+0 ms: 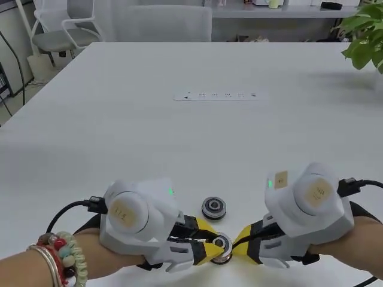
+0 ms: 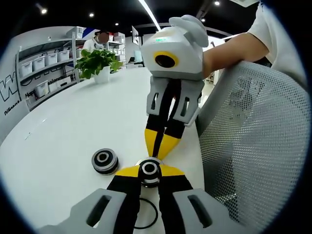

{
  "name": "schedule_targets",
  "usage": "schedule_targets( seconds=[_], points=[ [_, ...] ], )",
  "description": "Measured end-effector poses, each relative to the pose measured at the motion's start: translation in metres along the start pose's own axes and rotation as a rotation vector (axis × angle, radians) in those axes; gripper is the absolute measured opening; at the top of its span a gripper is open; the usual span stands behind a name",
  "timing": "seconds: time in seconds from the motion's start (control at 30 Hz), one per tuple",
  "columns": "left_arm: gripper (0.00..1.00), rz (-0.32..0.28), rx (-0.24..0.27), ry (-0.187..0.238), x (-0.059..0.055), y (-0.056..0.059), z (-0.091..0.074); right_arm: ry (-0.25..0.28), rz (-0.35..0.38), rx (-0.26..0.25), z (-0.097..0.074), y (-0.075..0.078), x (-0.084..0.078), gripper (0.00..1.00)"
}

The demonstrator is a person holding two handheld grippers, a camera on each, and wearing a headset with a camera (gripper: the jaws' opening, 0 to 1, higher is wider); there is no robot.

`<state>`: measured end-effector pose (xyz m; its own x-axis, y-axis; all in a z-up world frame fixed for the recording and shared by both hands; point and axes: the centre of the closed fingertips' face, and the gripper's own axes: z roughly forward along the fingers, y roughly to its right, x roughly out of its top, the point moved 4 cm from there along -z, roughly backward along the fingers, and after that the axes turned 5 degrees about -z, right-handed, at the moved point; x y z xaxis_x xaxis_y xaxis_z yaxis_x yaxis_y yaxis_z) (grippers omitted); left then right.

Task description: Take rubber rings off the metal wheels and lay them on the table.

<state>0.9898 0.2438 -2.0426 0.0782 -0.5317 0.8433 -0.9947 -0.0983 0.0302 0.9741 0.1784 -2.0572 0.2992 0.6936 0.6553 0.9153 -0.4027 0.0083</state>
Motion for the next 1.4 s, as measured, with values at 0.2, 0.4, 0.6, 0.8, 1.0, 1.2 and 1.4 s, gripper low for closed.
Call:
schedule_targets(
  seconds=[0.2, 0.4, 0.6, 0.8, 1.0, 1.2, 1.4],
  points=[
    [0.08, 0.002, 0.0, 0.0, 0.0, 0.0, 0.0, -0.015, 0.138, 0.002, 0.0, 0.003, -0.001, 0.0],
    [0.08, 0.004, -0.001, 0.002, 0.0, 0.001, 0.0, -0.027, 0.264, 0.01, -0.002, 0.005, 0.0, 0.0],
    [0.08, 0.007, -0.002, 0.005, 0.001, 0.001, 0.0, -0.024, 0.321, -0.033, -0.005, 0.011, 0.001, 0.0],
    [0.08, 0.005, -0.003, 0.006, 0.0, 0.001, 0.0, -0.001, 0.304, -0.033, -0.008, 0.014, -0.006, 0.0],
    [0.08, 0.005, -0.005, 0.009, 0.0, 0.001, 0.0, 0.001, 0.228, 0.009, -0.002, 0.004, -0.003, 0.14],
    [0.08, 0.005, -0.004, 0.01, 0.0, 0.001, 0.0, 0.033, 0.142, 0.023, 0.001, -0.001, 0.004, 0.22],
    [0.08, 0.003, -0.004, 0.011, 0.0, 0.001, 0.0, 0.024, 0.054, 0.018, 0.003, -0.005, 0.006, 0.17]
  ],
)
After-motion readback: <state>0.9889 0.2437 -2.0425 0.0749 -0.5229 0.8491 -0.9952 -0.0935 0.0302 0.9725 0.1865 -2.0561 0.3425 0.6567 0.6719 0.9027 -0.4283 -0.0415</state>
